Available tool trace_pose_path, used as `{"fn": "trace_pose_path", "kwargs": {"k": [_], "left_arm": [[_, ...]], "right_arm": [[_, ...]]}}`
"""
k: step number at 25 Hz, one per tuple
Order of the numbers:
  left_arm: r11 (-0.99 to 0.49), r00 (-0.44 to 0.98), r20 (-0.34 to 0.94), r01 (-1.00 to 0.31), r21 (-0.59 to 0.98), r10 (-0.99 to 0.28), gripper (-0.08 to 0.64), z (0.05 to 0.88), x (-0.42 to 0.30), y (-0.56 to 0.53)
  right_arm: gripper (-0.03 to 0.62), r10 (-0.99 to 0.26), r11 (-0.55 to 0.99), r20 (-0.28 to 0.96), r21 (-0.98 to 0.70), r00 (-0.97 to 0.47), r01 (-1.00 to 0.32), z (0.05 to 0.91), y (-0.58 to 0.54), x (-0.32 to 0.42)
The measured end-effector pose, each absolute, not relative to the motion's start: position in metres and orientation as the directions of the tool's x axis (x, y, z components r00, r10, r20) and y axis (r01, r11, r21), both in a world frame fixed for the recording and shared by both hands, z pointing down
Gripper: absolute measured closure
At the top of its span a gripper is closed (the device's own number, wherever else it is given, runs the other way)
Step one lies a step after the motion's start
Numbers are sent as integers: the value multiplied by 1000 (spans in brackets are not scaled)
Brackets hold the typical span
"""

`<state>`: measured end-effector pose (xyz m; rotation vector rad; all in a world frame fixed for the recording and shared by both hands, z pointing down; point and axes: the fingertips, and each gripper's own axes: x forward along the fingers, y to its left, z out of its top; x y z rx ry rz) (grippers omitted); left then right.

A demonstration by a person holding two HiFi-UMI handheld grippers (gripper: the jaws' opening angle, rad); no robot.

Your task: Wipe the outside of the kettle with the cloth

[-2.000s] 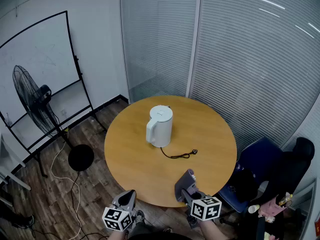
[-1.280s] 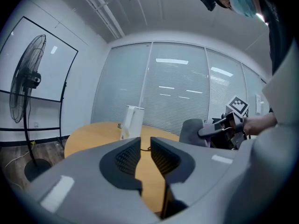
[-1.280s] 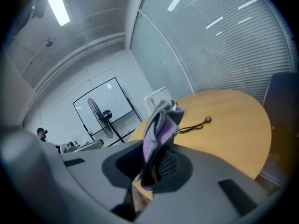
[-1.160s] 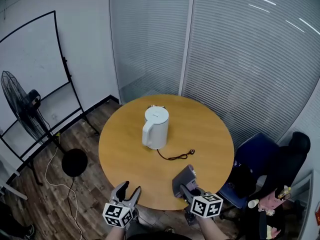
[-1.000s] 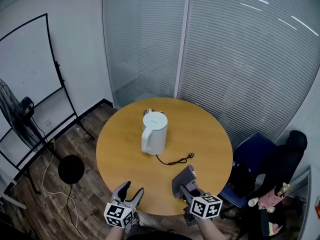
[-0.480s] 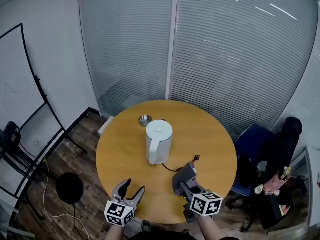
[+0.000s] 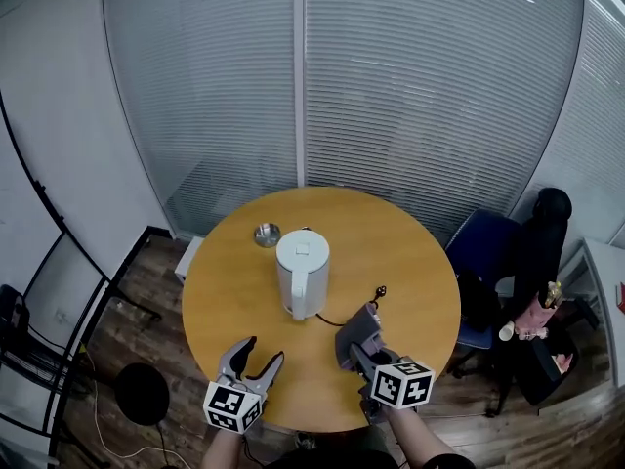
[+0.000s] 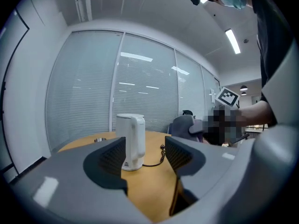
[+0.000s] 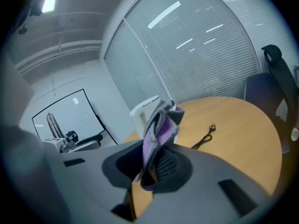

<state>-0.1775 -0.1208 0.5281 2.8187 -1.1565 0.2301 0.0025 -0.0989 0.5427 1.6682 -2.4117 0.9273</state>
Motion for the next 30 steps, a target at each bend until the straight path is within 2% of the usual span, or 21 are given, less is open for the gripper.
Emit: {"fn": "trace_pose_path", "kwargs": {"k": [12, 21, 30], "left_arm": [[-761, 741, 175, -628, -159, -648, 270, 496, -136, -171], [-808, 776, 258, -490, -326, -575, 201, 485, -97, -212], [-888, 792, 435, -281, -364, -429, 198, 496, -72, -247]], "right_arm": [[551, -807, 297, 356, -443, -471, -846, 529, -145, -3], [551, -767, 383, 330, -452, -550, -806, 517, -195, -15], [551, -731, 445, 319, -448, -603, -776, 505, -231, -28]]}}
